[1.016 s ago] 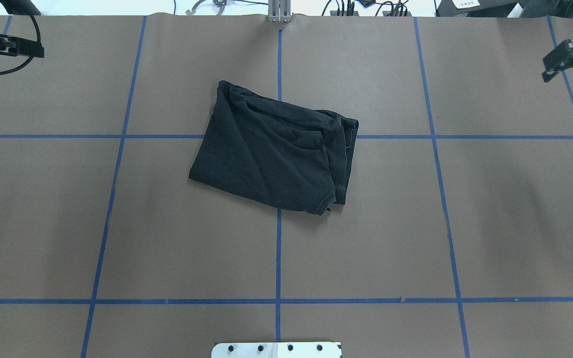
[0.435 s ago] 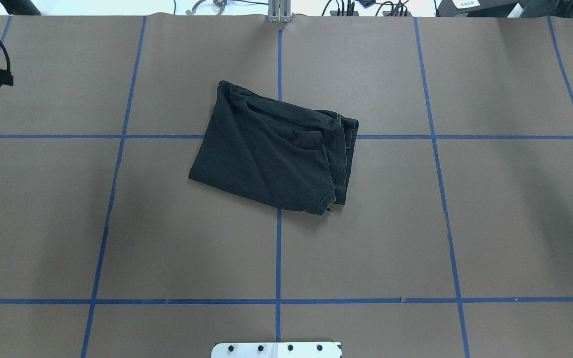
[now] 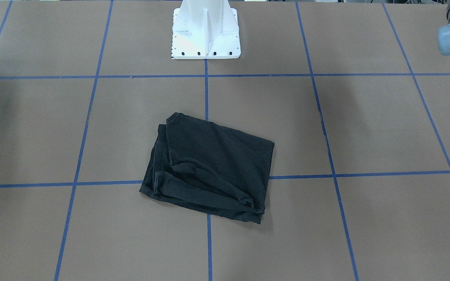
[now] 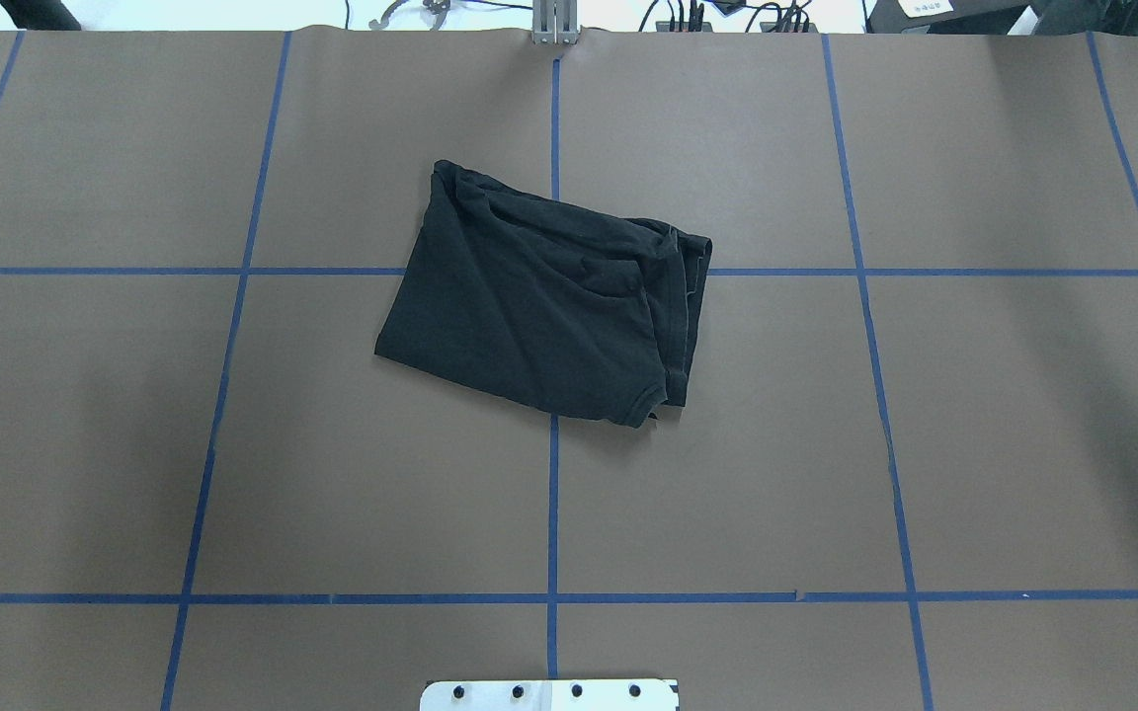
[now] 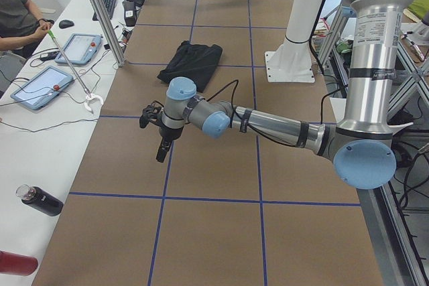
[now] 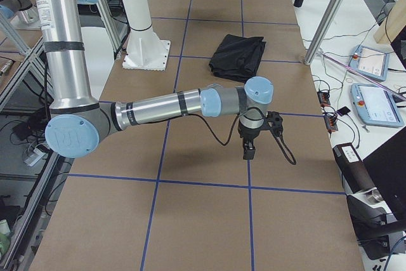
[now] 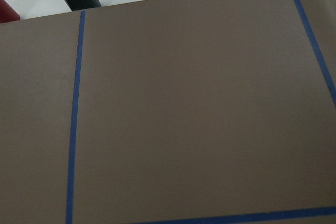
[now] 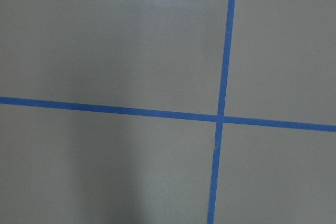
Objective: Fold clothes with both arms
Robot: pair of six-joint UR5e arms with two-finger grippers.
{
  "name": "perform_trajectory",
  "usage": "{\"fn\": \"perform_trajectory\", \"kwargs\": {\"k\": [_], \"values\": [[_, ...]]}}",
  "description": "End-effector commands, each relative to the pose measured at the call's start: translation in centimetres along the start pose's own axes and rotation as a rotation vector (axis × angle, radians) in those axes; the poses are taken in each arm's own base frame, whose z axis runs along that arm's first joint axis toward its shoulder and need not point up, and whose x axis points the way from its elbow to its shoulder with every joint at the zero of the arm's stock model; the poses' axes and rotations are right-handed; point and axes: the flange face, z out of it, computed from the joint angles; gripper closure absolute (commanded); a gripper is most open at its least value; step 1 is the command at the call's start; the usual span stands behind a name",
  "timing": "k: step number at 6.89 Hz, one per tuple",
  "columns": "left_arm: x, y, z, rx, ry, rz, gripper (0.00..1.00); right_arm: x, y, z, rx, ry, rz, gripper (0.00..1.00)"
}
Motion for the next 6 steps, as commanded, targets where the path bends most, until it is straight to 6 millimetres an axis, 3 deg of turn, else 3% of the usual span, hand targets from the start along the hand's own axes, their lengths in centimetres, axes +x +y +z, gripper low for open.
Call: {"fn": "perform_trajectory", "kwargs": {"k": [1,2,3,4,6], "values": [[-7.2,0.9,-3.4,-0.128,-0.051,0.04,0.0,0.9,1.4,0.1,-0.008,-0.057,0.03,0.0],[-8.6,1.8,-3.1,-0.164,-0.001,-0.017,0.0,1.8,2.4,0.1,-0.011,-0.105,0.058,0.0],[-9.2,3.4,-1.1,-0.207,0.096,-0.055,0.0,2.3,3.1,0.5,-0.021,-0.124,0.073,0.0],[-11.1,5.3,1.5,-0.229,0.194,-0.013,0.0,3.1,4.2,1.3,-0.037,-0.117,0.087,0.0],[-11.6,6.0,2.3,-0.235,0.212,0.031,0.0,4.5,6.0,2.5,-0.06,-0.108,0.107,0.0]]}}
